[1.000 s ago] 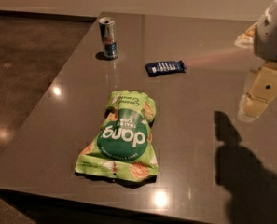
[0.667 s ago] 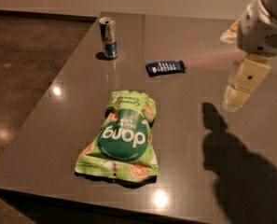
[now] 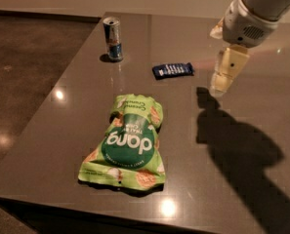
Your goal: Move rxbar blueberry near redbull can
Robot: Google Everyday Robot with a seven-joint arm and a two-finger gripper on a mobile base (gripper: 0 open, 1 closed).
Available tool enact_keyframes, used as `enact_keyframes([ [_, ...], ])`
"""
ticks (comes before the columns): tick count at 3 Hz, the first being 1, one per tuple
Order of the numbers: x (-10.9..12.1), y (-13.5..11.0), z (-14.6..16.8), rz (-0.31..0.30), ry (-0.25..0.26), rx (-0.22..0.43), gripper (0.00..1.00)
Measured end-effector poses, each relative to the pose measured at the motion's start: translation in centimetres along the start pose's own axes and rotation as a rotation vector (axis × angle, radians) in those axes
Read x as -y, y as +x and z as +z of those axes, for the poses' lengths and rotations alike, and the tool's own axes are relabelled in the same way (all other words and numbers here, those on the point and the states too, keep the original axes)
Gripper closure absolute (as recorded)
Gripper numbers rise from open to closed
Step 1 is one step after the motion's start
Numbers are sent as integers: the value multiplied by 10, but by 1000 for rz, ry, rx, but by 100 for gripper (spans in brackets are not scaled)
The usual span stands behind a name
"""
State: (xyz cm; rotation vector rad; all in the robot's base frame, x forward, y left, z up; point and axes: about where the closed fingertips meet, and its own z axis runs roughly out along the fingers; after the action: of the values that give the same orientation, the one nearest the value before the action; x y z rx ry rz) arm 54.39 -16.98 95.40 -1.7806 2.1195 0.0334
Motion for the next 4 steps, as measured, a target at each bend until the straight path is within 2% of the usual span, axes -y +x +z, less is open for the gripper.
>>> enact_keyframes([
  [2,72,-2,63,38,-26,51,0],
  [4,92,-14,107,52,-67,65,0],
])
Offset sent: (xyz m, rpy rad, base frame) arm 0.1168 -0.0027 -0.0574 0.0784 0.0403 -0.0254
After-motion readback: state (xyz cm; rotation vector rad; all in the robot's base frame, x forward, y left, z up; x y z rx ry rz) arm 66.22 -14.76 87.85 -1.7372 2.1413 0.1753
